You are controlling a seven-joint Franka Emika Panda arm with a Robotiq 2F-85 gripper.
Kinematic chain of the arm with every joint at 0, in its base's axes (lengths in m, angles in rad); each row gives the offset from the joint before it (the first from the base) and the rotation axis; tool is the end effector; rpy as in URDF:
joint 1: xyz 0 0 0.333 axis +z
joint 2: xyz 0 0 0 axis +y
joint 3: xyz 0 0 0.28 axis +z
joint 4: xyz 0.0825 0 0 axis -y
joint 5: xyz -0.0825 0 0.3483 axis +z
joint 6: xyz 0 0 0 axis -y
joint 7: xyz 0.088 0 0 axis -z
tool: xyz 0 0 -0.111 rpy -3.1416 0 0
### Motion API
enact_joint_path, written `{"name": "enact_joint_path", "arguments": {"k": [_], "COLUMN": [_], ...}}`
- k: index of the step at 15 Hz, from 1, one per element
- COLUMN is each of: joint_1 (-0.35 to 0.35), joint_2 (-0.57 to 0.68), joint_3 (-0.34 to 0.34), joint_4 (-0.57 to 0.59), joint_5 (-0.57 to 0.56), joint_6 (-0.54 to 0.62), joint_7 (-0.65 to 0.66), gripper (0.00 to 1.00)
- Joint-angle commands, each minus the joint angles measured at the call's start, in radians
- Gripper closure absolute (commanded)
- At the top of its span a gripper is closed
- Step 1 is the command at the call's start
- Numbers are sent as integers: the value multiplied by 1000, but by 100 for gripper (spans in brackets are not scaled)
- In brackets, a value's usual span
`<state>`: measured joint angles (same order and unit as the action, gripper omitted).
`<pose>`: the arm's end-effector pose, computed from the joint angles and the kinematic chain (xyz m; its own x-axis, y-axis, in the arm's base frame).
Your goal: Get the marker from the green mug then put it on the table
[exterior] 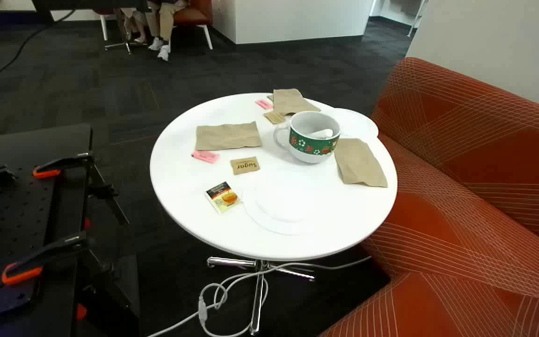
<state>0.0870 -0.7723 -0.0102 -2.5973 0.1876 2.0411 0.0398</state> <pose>0.3298 0.0362 0.4949 0.9790 -0.0472 0.1985 -0.0076 -0.9807 -0.1955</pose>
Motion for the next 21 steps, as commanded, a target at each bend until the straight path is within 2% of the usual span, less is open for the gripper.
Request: {"name": "enact_joint_path", "arguments": {"k": [1,7,13,17,21], "joint_1": [-11,-11,-25,-53,-87], "joint_2": [1,1,157,322,497], "joint_3": [9,9,37,72,109], "joint_4": [2,2,112,237,357], "joint_5": [8,8,18,14,12], "joint_6": [-3,-3,-9,-10,39], "joint_7": [-7,-7,92,241,462], "gripper": [0,0,0,0,0]}}
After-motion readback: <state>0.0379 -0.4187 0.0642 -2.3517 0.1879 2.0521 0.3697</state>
